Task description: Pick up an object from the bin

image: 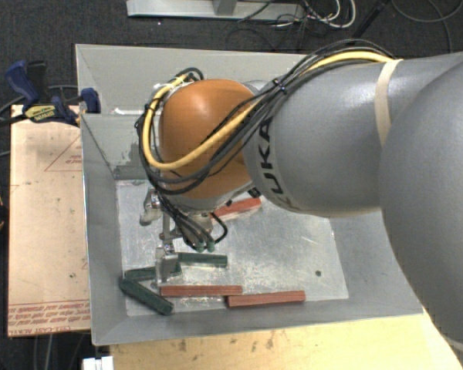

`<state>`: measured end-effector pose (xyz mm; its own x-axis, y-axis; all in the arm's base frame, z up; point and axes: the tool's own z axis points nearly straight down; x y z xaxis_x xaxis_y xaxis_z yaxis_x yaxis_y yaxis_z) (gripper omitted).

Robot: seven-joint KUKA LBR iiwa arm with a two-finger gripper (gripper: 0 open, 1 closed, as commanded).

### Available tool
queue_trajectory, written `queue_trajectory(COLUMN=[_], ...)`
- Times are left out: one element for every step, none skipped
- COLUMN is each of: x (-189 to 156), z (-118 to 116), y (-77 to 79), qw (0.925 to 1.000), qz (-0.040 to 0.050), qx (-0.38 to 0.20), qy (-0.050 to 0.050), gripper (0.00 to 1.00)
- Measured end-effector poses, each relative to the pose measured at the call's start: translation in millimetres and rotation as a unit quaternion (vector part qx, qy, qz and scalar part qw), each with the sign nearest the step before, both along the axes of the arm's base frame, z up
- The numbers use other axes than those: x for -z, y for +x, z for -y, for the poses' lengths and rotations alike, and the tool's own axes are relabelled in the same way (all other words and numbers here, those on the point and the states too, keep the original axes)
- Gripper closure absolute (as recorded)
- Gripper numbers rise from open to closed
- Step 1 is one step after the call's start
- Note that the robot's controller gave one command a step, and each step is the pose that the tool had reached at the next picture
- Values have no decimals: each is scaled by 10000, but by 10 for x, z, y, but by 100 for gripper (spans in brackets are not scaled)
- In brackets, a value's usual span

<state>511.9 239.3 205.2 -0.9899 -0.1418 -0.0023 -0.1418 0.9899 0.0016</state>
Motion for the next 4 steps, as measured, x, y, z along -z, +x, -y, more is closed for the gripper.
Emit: queue_trajectory(x=[511, 1244, 1244, -373], z=[25, 136, 137, 246], y=[32, 83, 83, 442], qw=[10000, 9998, 9998, 9935], qz=[23, 63, 63, -3], qx=[41, 191, 193, -1140], qy=[12, 34, 34, -5], gripper=[0, 100, 100, 100])
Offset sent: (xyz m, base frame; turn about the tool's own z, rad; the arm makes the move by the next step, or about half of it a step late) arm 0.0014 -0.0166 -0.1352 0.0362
